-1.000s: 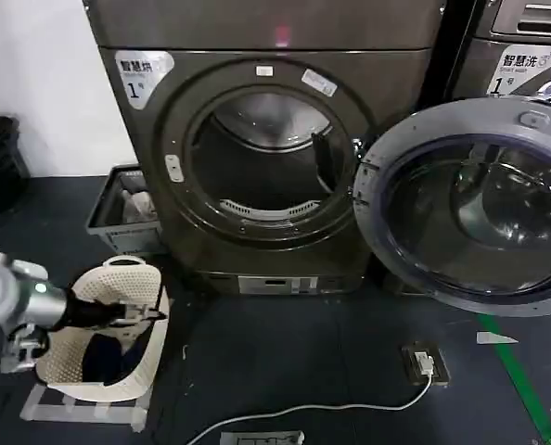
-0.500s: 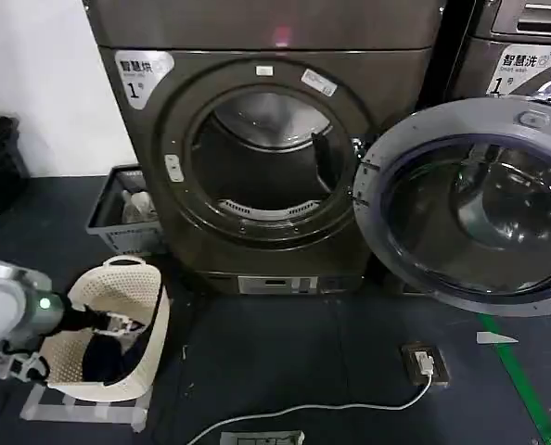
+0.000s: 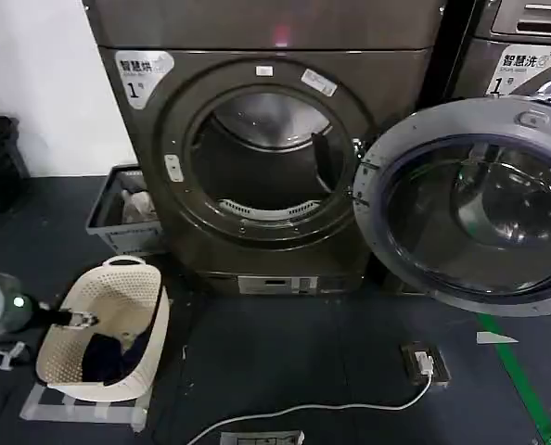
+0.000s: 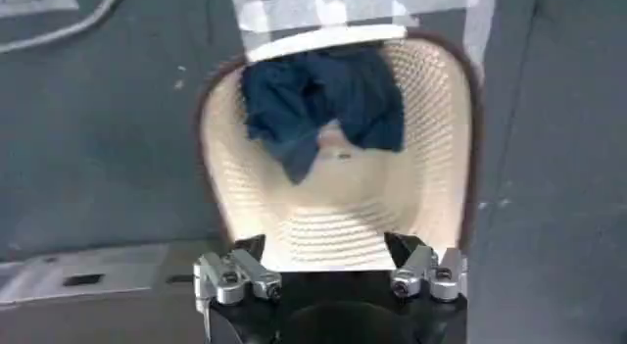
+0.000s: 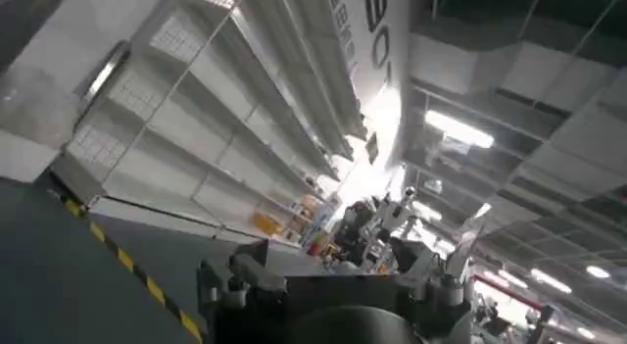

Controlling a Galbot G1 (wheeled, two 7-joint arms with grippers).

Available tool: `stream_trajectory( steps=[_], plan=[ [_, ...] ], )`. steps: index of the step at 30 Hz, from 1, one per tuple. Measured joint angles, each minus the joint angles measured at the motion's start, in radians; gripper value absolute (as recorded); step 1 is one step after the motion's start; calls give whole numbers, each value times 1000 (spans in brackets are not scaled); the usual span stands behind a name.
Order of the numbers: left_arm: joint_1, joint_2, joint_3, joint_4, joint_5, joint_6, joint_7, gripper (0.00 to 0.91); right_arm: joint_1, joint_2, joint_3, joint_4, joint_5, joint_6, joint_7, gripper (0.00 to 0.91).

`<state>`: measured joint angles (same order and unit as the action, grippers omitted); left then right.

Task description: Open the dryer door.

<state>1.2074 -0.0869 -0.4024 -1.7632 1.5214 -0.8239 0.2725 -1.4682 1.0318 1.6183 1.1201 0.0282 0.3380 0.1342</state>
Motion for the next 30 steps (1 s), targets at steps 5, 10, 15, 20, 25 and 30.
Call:
stream_trajectory(
  steps=[5, 10, 15, 20, 25, 30],
  plan=[
    [17, -28, 7, 54, -4, 0, 1, 907, -1, 3, 0, 3, -1, 1, -1, 907],
    [26, -64, 9, 65, 23, 0, 2, 907, -2, 12, -5, 5, -3, 2, -2, 907],
    [27, -75, 9, 47, 28, 0, 2, 907, 0, 16, -8, 11, -4, 4, -5, 907],
    [27, -78, 9, 37, 26, 0, 2, 907, -3, 18, -7, 12, -13, 19, -16, 907],
    [27, -79, 9, 33, 23, 0, 2, 907, -1, 21, 0, 9, -12, 24, -15, 907],
    [25, -78, 9, 32, 17, 0, 2, 907, 1, 21, -1, 7, -14, 24, -14, 907]
  ],
)
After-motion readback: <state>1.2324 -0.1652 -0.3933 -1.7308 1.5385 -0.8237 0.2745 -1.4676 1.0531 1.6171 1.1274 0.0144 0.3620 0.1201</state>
